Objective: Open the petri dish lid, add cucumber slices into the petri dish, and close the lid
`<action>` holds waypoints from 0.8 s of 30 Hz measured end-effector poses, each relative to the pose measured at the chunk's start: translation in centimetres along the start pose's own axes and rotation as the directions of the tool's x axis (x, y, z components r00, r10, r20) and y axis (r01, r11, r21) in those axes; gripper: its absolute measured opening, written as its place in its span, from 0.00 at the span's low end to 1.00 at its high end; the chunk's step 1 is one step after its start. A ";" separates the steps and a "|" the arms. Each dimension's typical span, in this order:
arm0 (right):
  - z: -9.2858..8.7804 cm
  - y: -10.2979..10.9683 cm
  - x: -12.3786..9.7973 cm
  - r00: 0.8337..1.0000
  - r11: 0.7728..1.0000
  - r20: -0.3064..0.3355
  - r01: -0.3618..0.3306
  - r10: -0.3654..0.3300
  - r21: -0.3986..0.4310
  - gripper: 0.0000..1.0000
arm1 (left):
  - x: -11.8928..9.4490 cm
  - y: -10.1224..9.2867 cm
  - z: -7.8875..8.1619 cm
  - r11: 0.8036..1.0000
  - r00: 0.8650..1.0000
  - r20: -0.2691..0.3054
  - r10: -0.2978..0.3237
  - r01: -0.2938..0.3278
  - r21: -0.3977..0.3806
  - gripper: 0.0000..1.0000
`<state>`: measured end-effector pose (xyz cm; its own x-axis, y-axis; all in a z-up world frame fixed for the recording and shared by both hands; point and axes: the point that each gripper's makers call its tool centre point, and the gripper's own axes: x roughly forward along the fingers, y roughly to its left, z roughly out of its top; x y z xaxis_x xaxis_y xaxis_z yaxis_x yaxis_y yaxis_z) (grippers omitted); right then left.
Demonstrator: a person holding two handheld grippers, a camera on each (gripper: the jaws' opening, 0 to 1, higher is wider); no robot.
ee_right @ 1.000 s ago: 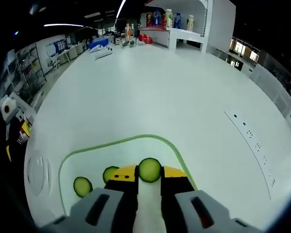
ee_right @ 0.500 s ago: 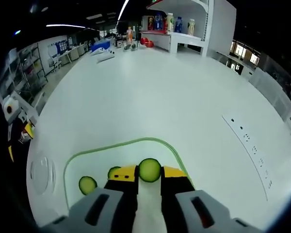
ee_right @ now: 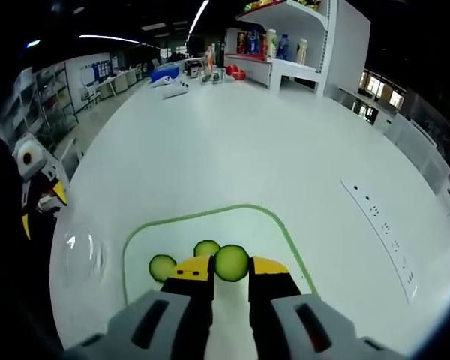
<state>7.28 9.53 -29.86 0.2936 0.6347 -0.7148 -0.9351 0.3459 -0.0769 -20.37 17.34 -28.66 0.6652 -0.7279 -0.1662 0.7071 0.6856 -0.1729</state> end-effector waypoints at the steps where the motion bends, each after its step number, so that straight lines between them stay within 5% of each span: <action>1: -0.2 0.1 -0.3 1.000 1.000 0.000 -0.001 0.001 0.000 0.18 | 0.1 0.1 0.0 1.000 1.000 0.000 0.001 -0.001 0.001 0.67; 24: -4.1 6.5 -8.4 0.996 0.999 0.094 -0.007 0.012 -0.050 0.18 | 2.1 -1.5 0.4 0.999 0.999 -0.033 -0.013 0.015 0.048 0.67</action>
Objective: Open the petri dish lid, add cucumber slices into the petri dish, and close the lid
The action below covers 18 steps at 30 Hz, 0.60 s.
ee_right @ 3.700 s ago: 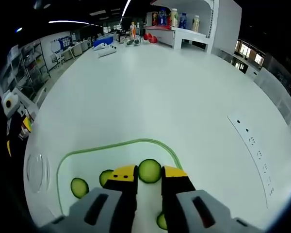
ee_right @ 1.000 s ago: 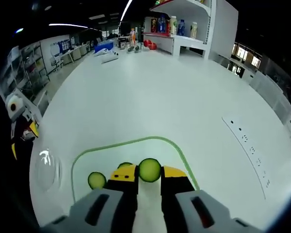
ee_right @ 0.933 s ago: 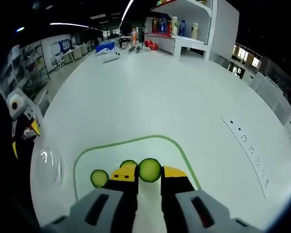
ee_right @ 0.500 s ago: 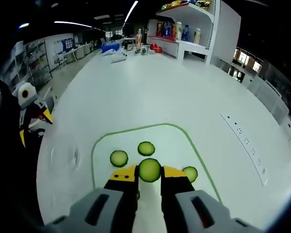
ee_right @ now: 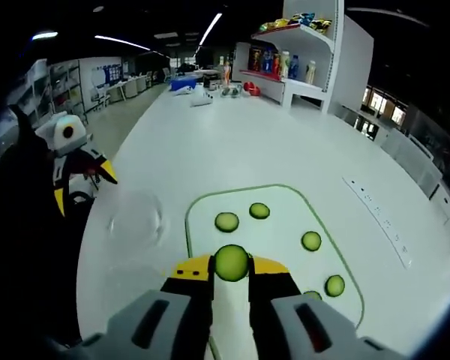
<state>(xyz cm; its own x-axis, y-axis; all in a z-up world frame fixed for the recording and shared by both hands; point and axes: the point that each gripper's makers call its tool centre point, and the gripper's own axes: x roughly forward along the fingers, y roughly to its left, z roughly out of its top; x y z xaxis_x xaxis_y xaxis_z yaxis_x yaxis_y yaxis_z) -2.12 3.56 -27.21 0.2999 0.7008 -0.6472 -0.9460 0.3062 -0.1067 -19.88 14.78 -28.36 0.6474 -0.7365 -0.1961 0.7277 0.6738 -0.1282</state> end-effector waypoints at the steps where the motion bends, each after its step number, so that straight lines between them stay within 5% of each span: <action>1: -0.1 0.3 -0.3 1.000 1.000 0.002 -0.001 0.001 -0.003 0.18 | 0.0 0.0 0.0 1.000 1.000 0.000 0.001 -0.001 0.002 0.67; 18: -3.7 6.4 -2.9 0.998 0.999 0.041 -0.042 0.042 -0.001 0.18 | 0.4 -0.4 0.1 1.000 1.000 -0.015 0.007 -0.007 0.018 0.67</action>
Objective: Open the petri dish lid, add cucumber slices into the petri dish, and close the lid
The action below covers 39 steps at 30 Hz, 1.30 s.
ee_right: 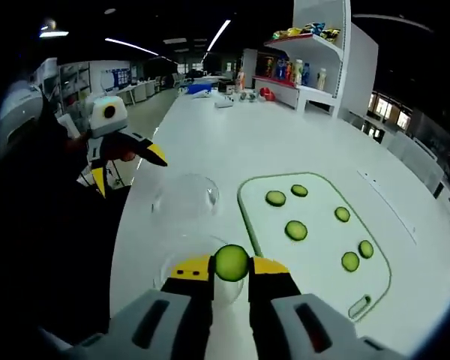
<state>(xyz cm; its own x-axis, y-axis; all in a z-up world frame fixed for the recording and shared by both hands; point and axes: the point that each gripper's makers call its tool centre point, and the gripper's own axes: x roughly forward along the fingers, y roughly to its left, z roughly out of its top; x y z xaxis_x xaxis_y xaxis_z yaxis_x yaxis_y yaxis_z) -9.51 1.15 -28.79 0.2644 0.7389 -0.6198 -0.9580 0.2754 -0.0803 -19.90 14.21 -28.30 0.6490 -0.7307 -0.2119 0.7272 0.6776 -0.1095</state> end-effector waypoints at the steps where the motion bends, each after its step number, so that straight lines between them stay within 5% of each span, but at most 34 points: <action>1: -0.4 0.6 0.1 1.000 1.000 0.002 -0.004 0.004 0.005 0.18 | 0.0 0.0 0.0 1.000 1.000 -0.001 0.001 -0.001 0.001 0.67; 10: -1.9 1.9 0.4 1.000 1.000 0.007 -0.005 0.004 0.025 0.18 | 0.3 -0.1 -0.4 1.000 1.000 -0.015 0.004 -0.004 -0.004 0.67; 27: -1.7 2.9 0.8 1.000 1.000 0.021 -0.016 0.016 0.009 0.18 | 0.3 0.1 -0.4 1.000 1.000 -0.013 0.010 -0.010 -0.010 0.67; 33: -2.6 3.8 1.5 0.999 0.999 -0.014 -0.041 0.041 -0.016 0.30 | 0.2 0.2 -0.5 1.000 1.000 -0.010 0.012 -0.012 -0.013 0.67; 39: -2.3 3.4 1.1 1.000 1.000 0.009 -0.025 0.025 -0.004 0.31 | 0.1 0.4 -0.6 1.000 1.000 -0.010 0.016 -0.016 -0.017 0.67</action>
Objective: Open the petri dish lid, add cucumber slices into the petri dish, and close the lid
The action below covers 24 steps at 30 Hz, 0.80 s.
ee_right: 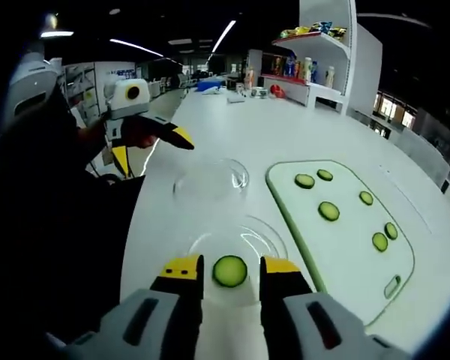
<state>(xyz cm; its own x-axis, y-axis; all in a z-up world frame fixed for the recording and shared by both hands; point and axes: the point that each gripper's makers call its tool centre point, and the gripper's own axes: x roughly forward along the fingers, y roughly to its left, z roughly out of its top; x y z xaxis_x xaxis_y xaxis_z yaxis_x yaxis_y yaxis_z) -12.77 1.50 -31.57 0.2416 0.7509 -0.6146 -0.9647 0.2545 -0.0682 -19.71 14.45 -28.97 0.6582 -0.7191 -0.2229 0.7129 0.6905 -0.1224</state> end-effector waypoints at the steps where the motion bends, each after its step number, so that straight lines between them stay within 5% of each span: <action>1: 0.1 0.1 -0.1 1.000 1.000 0.007 -0.001 0.001 0.001 0.31 | 0.0 0.1 0.0 1.000 1.000 0.001 0.000 0.000 0.000 0.67; 10: 1.4 1.0 -0.2 0.995 0.998 0.100 -0.031 0.026 0.048 0.38 | -0.2 1.3 0.1 1.000 1.000 0.007 0.008 -0.008 0.000 0.67; 18: 4.0 1.5 -0.2 0.954 0.979 0.295 -0.106 0.050 0.176 0.41 | -0.6 2.5 0.1 1.000 1.000 0.013 -0.007 0.008 -0.023 0.67; 24: 4.1 1.5 0.5 0.938 0.972 0.344 -0.112 0.034 0.207 0.42 | -0.4 3.4 0.2 1.000 1.000 0.015 -0.016 0.016 -0.018 0.67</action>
<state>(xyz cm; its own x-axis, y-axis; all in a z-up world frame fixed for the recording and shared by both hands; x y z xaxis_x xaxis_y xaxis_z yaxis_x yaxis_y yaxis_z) -13.64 4.80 -28.76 0.2297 0.9230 -0.3088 -0.9428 0.2898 0.1649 -17.56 17.07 -29.07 0.6501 -0.7312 -0.2068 0.7193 0.6799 -0.1430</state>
